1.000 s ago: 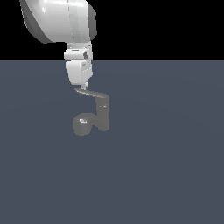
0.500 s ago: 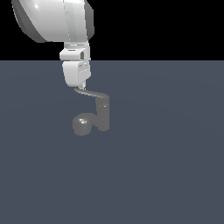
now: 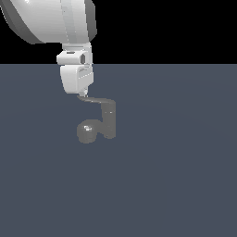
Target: Turn on the faucet by rotating a designated handle.
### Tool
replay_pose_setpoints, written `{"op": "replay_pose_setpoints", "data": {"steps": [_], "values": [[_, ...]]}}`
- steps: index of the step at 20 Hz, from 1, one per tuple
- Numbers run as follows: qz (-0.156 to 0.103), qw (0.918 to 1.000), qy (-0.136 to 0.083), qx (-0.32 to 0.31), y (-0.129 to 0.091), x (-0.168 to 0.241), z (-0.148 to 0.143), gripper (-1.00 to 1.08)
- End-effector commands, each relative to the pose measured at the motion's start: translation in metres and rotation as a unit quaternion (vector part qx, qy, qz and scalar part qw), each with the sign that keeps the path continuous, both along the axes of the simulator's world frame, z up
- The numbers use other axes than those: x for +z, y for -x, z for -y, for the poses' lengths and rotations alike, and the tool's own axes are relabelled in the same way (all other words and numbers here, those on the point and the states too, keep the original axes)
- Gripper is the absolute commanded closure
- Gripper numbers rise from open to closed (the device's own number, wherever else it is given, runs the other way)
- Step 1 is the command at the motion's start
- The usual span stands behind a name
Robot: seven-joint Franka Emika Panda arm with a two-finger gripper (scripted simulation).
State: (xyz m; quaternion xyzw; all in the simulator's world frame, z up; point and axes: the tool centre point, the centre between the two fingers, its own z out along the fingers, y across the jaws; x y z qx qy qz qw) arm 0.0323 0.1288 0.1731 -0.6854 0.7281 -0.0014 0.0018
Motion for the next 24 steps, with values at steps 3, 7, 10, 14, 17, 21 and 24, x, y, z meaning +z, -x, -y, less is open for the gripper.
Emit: {"op": "replay_pose_setpoints", "data": {"steps": [3, 7, 10, 14, 17, 21, 24], "values": [[-0.002, 1.0000, 0.000, 0.002, 0.017, 0.000, -0.006, 1.08], [-0.001, 1.0000, 0.001, -0.001, 0.018, 0.000, -0.003, 1.08], [-0.001, 1.0000, 0.001, -0.001, 0.027, 0.000, 0.002, 1.08], [-0.001, 1.0000, 0.001, -0.001, 0.039, 0.000, 0.007, 1.08], [-0.001, 1.0000, 0.001, 0.000, 0.048, 0.000, 0.011, 1.08], [-0.001, 1.0000, 0.000, 0.000, 0.060, 0.000, 0.017, 1.08], [-0.002, 1.0000, 0.000, 0.001, 0.069, 0.000, 0.022, 1.08]]}}
